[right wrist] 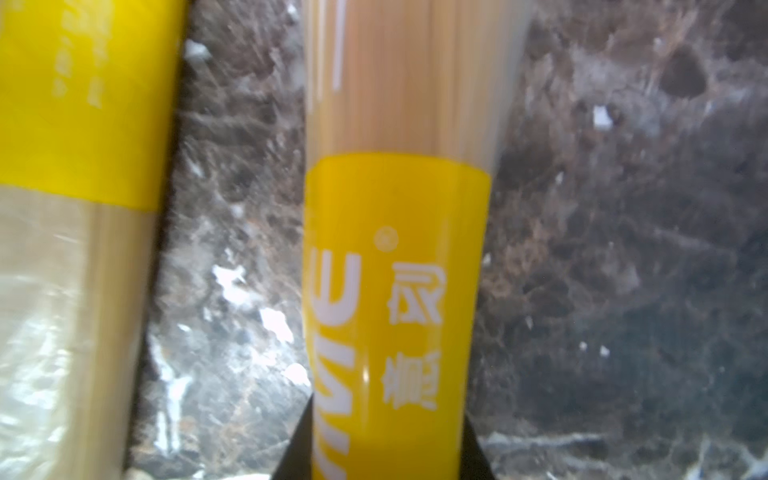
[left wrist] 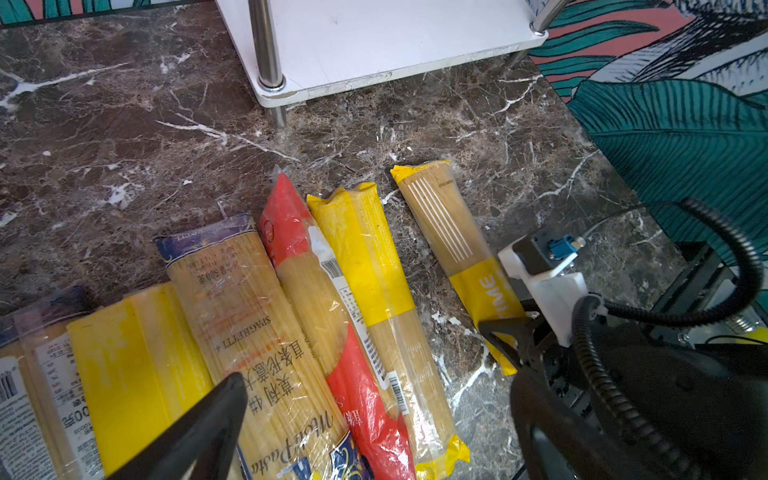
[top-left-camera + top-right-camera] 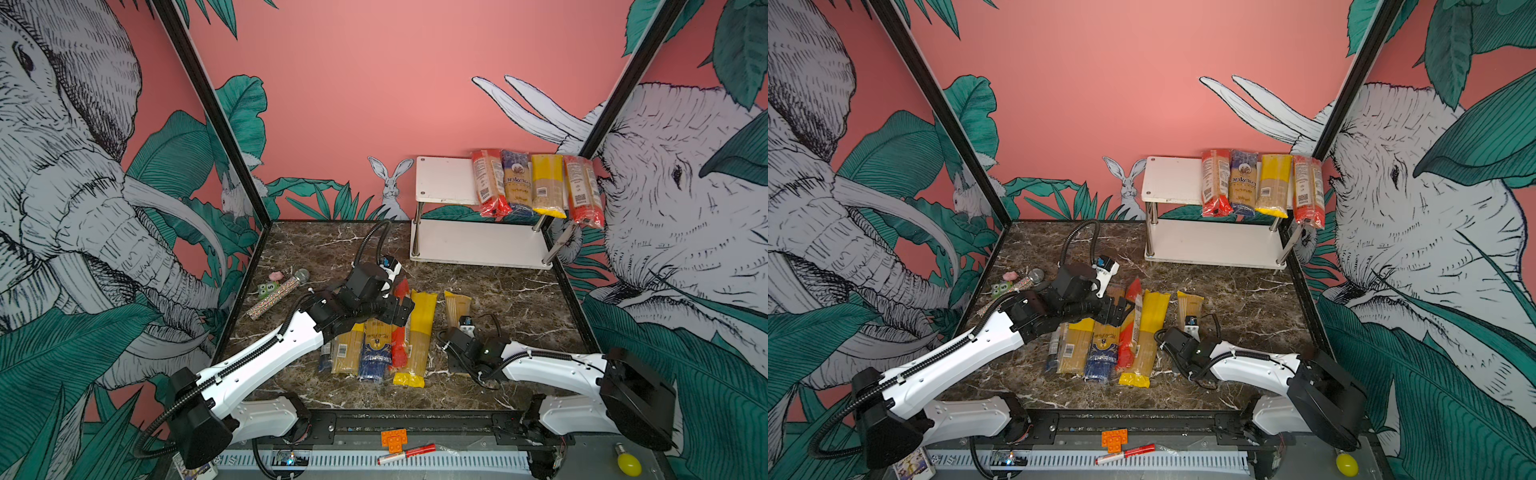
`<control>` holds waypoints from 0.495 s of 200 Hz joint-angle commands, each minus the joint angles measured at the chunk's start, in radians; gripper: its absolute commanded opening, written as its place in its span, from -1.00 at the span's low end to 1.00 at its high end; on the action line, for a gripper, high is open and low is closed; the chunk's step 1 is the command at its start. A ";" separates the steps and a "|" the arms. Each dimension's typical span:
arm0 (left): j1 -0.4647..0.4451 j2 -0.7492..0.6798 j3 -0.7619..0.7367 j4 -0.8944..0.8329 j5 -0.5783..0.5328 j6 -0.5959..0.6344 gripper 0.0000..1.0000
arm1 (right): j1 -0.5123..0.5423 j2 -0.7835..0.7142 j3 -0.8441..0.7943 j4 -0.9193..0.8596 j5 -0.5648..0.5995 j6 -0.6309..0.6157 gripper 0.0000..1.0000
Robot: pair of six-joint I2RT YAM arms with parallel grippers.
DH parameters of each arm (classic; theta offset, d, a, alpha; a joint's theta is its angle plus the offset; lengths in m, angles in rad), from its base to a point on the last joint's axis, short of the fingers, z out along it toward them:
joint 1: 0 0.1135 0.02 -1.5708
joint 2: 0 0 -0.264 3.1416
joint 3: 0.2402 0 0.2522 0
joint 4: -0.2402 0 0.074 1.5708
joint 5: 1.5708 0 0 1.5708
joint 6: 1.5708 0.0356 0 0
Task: Place and organize the pasta boxes and bags onto the shelf
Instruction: 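Lower the right gripper onto the yellow 'PASTATIME' bag and close it, then lift the 'PASTATIME' bag with the right gripper toward the shelf while the left arm rises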
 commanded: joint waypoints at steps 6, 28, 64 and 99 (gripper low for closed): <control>0.017 -0.008 0.035 -0.016 0.022 0.018 0.99 | 0.000 0.058 -0.068 0.005 -0.155 -0.011 -1.00; 0.023 -0.020 0.035 -0.025 0.013 0.017 0.99 | 0.000 0.009 -0.041 -0.036 -0.166 -0.037 -1.00; 0.026 -0.061 0.031 -0.043 -0.018 0.016 0.99 | -0.001 -0.129 0.046 -0.132 -0.182 -0.075 -1.00; 0.027 -0.113 0.018 -0.063 -0.060 0.018 0.99 | -0.007 -0.233 0.121 -0.178 -0.224 -0.087 -1.00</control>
